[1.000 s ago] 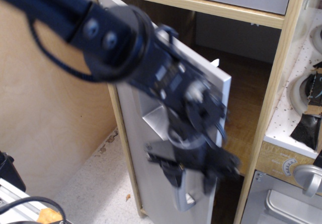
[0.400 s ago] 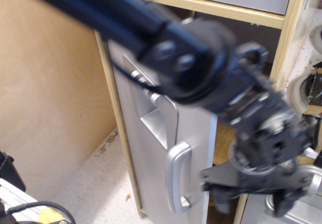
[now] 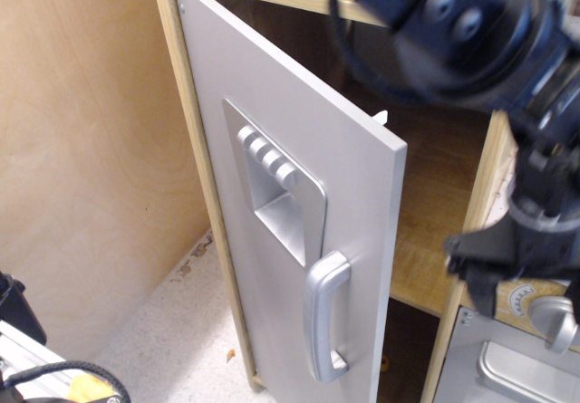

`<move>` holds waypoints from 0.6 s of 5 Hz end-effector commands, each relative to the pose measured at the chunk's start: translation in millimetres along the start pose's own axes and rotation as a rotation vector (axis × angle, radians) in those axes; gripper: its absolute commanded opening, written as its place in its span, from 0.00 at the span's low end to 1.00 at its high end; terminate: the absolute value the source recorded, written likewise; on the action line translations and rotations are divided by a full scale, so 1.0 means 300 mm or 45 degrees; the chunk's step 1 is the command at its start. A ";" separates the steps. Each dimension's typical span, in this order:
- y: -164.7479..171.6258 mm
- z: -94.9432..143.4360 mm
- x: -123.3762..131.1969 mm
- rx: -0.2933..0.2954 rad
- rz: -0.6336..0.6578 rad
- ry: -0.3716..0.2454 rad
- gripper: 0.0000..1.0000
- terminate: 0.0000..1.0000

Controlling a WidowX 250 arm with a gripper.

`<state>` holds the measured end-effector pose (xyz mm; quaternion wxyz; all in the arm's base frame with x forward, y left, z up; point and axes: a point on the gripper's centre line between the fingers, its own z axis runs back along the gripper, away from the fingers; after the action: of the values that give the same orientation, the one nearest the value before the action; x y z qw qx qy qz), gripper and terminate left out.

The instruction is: Open fridge

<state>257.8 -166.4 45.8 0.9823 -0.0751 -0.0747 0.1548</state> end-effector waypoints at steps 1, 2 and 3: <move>0.025 0.085 0.116 0.053 -0.169 0.021 1.00 0.00; 0.101 0.086 0.129 0.086 -0.208 0.010 1.00 0.00; 0.164 0.101 0.124 0.106 -0.220 0.048 1.00 0.00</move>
<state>268.0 -94.1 56.1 0.9964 -0.0196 -0.0350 0.0744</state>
